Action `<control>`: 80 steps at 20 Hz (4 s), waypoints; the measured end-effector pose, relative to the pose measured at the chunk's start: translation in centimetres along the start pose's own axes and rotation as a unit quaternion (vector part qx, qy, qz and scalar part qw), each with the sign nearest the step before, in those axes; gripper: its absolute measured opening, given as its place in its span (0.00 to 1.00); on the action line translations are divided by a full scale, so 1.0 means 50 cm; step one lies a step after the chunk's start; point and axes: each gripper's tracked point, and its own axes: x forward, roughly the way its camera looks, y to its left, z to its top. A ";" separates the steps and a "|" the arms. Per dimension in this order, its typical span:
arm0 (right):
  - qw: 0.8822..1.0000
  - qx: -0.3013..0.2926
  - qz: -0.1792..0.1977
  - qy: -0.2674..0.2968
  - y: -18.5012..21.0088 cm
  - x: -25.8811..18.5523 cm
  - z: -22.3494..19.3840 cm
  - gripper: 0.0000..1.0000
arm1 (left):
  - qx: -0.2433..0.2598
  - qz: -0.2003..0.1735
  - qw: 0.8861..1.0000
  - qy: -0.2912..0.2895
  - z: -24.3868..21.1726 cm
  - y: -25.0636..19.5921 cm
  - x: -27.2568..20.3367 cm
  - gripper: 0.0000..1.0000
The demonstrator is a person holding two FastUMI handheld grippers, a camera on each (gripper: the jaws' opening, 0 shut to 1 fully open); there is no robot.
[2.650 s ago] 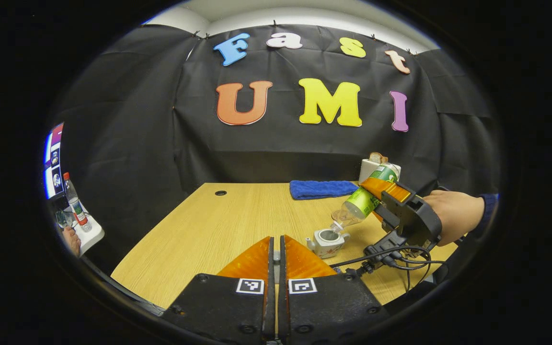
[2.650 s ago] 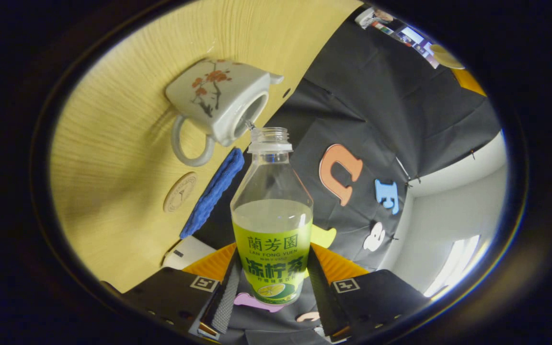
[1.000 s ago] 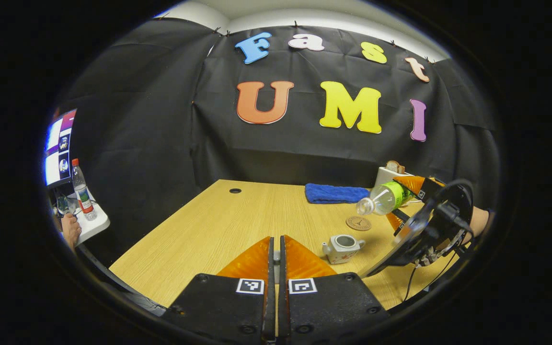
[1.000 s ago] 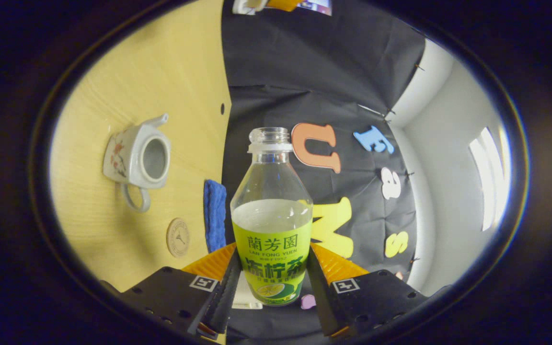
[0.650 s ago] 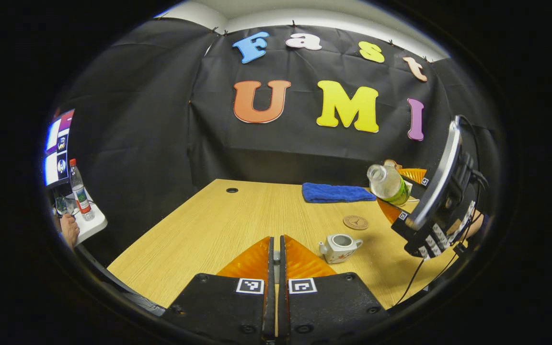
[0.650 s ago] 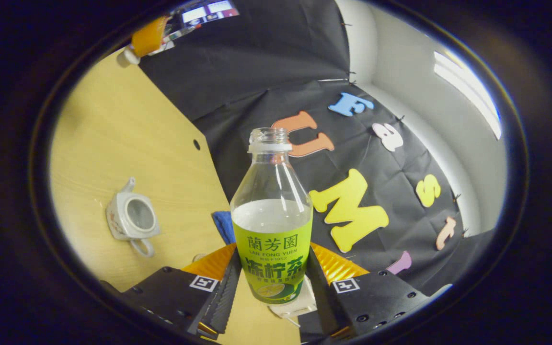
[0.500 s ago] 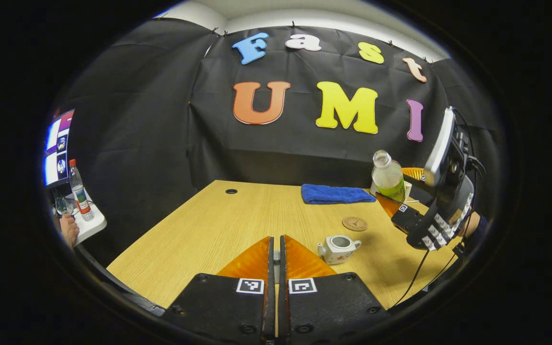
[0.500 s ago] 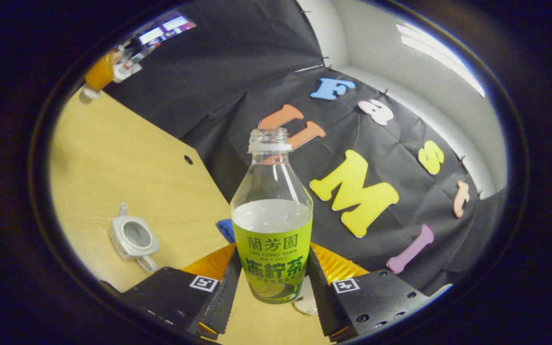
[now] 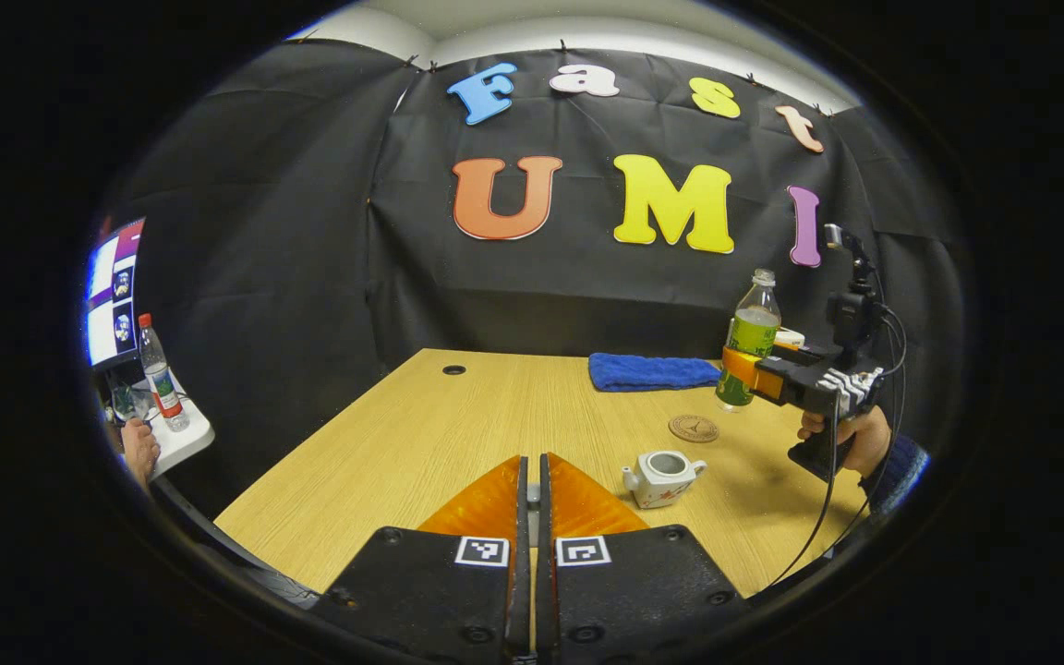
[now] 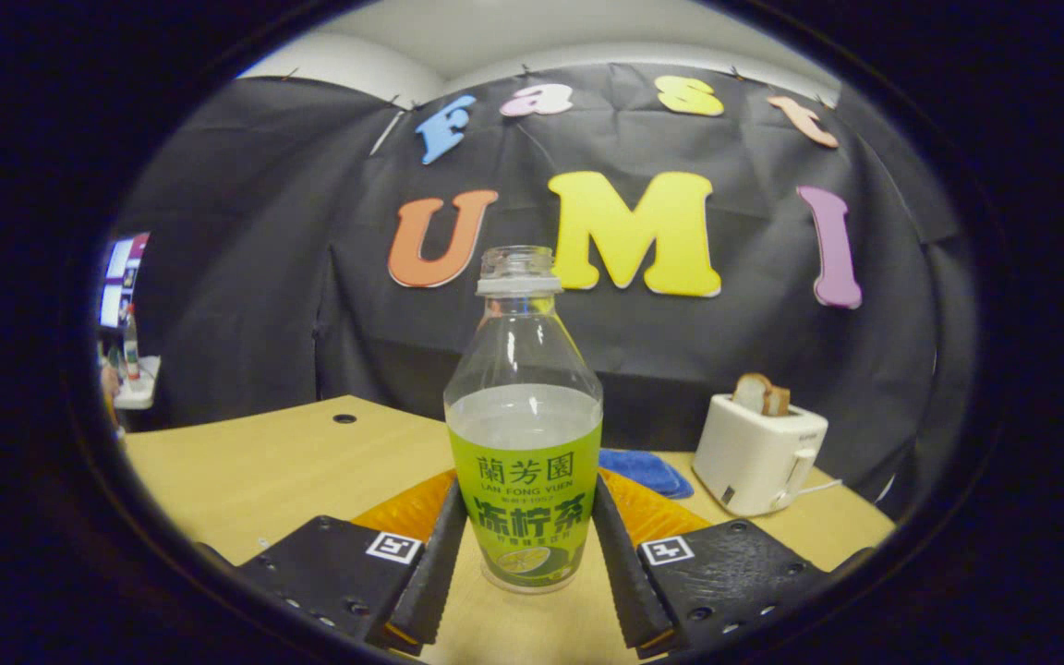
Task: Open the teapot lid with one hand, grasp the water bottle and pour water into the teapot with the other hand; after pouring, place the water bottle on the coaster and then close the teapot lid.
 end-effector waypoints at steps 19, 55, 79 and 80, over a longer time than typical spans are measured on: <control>0.998 -0.006 -0.009 0.065 0.003 0.126 -0.116 0.90 | 0.018 -0.004 1.000 0.013 -0.018 -0.029 0.024 0.05; 0.997 -0.040 -0.069 -0.023 -0.279 -0.380 -0.002 0.95 | 0.043 -0.072 0.994 -0.064 -0.029 -0.292 0.255 0.05; 0.996 -0.035 -0.077 -0.017 -0.269 -0.455 -0.005 0.95 | 0.030 -0.053 0.997 -0.038 -0.040 -0.309 0.224 0.84; 0.996 -0.041 -0.076 -0.023 -0.268 -0.462 0.005 0.95 | 0.024 -0.051 0.998 -0.039 -0.025 -0.312 0.207 0.92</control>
